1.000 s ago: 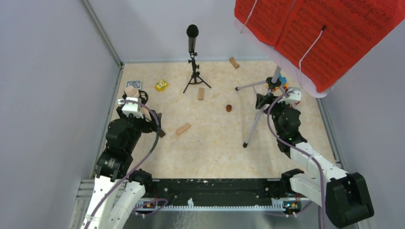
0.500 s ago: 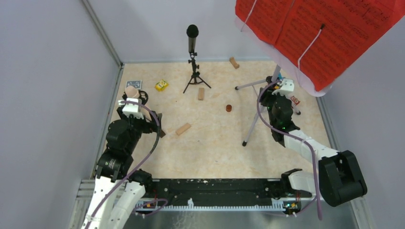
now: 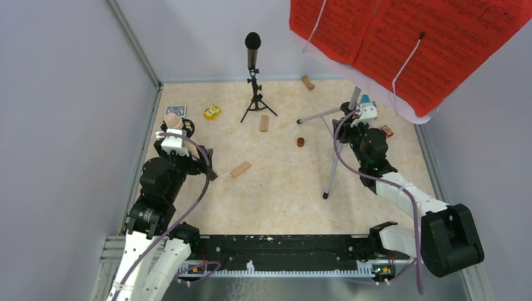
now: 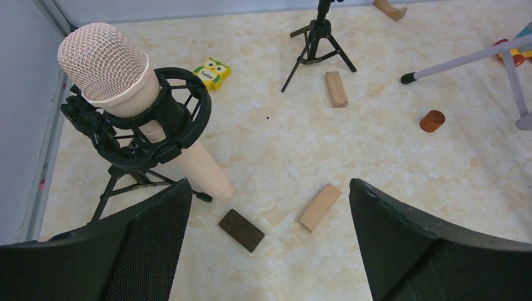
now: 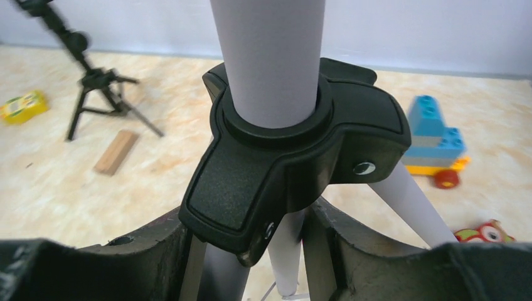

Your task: Pack up the instrument practice props

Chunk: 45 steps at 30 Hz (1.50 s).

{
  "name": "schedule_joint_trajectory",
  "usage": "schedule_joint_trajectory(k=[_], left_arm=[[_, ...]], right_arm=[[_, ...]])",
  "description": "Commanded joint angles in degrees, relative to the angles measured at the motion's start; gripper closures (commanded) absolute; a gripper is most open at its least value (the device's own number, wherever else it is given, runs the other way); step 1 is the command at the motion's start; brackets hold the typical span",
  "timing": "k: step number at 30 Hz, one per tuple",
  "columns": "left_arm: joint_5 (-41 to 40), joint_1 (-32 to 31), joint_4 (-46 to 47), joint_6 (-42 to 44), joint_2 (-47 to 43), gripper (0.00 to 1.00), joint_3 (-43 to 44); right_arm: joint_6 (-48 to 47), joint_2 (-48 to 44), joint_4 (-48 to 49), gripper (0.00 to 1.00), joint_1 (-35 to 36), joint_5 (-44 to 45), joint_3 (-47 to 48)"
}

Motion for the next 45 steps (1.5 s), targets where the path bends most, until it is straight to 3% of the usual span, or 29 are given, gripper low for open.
schedule_joint_trajectory(k=[1, 11, 23, 27, 37, 39, 45], left_arm=[[0.4, 0.1, 2.8, 0.6, -0.3, 0.01, -0.2], [0.6, 0.1, 2.9, 0.5, -0.2, 0.01, -0.4], [1.3, 0.1, 3.2, 0.7, 0.0, 0.01, -0.6], [1.5, 0.1, 3.1, 0.8, -0.2, 0.01, -0.7], [2.0, 0.1, 3.3, 0.9, -0.2, 0.01, -0.8], [2.0, 0.1, 3.4, 0.9, -0.1, 0.01, -0.9], [0.9, 0.1, 1.4, -0.5, 1.3, 0.01, 0.9]], right_arm=[[-4.6, -3.3, -2.1, 0.82, 1.0, -22.4, 2.2], [-2.0, -1.8, -4.7, 0.92, 1.6, -40.2, 5.0], [-3.1, 9.6, -3.8, 0.93, 10.9, -50.9, 12.0], [-4.1, 13.2, -3.8, 0.95, 11.1, -53.9, 14.8], [-13.9, 16.5, -16.4, 0.95, 11.1, -54.4, 21.0], [-14.8, 15.9, -17.8, 0.93, 11.1, -53.6, 21.3], [-11.1, 11.1, -14.8, 0.64, 11.1, -45.1, 19.2]])
